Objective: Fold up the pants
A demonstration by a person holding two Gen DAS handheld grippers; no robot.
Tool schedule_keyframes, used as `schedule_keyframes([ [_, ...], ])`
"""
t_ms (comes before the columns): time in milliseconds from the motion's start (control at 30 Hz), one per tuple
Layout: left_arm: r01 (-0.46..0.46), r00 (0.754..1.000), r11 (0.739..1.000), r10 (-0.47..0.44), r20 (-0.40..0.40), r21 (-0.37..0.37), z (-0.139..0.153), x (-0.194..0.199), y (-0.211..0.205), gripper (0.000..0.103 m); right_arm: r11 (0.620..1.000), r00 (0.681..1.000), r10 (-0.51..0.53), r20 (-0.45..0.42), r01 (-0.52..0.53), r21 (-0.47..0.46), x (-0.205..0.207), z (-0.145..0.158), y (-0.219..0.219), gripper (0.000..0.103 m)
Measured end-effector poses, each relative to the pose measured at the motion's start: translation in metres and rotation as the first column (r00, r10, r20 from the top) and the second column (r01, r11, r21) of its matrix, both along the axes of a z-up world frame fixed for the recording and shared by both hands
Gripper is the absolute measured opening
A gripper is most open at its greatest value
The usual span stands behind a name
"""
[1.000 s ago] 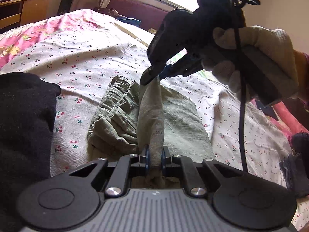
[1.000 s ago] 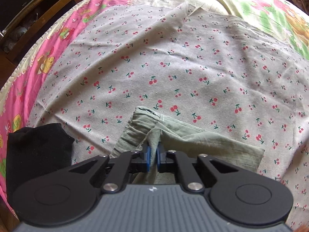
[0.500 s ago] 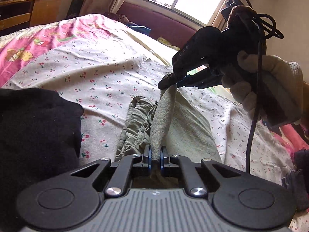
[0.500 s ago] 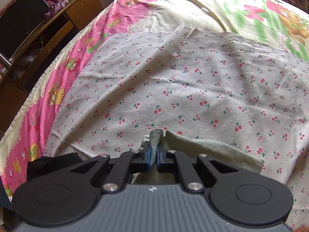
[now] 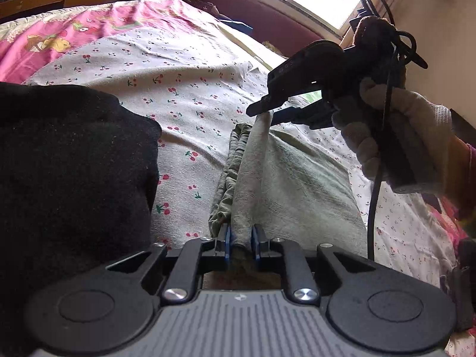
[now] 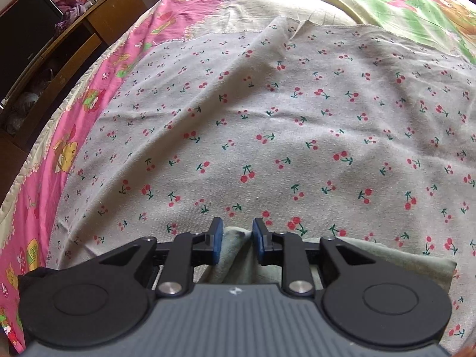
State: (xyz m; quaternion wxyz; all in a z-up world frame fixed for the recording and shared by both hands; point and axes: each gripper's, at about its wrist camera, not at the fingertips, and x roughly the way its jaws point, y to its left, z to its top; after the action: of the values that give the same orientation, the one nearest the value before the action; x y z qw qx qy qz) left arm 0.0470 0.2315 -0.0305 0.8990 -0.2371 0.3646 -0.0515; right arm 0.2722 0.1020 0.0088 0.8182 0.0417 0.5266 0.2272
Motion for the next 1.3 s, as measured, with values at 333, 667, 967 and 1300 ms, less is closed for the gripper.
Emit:
schedule_keyframes([
  [333, -0.12, 0.991, 0.973, 0.107, 0.076, 0.197, 0.025, -0.018, 0.002, 0.046, 1.0, 0.969, -0.013, 0.245, 0.008, 0.023, -0.033, 0.047, -0.038, 0.035],
  [667, -0.023, 0.991, 0.946, -0.02, 0.131, 0.322, 0.022, 0.007, -0.023, 0.047, 0.991, 0.983, 0.118, 0.141, -0.109, -0.074, -0.035, -0.021, -0.025, 0.039],
  [967, 0.017, 0.999, 0.945, -0.033, 0.043, 0.328, 0.005, 0.012, -0.02, 0.055, 0.998, 0.985, -0.014, 0.169, 0.003, 0.068, -0.042, -0.001, -0.081, 0.046],
  [1300, 0.087, 0.973, 0.914, -0.164, 0.164, 0.396, 0.043, 0.036, -0.06, 0.055, 0.969, 0.984, -0.172, 0.044, 0.161, 0.188, -0.17, -0.02, -0.185, 0.048],
])
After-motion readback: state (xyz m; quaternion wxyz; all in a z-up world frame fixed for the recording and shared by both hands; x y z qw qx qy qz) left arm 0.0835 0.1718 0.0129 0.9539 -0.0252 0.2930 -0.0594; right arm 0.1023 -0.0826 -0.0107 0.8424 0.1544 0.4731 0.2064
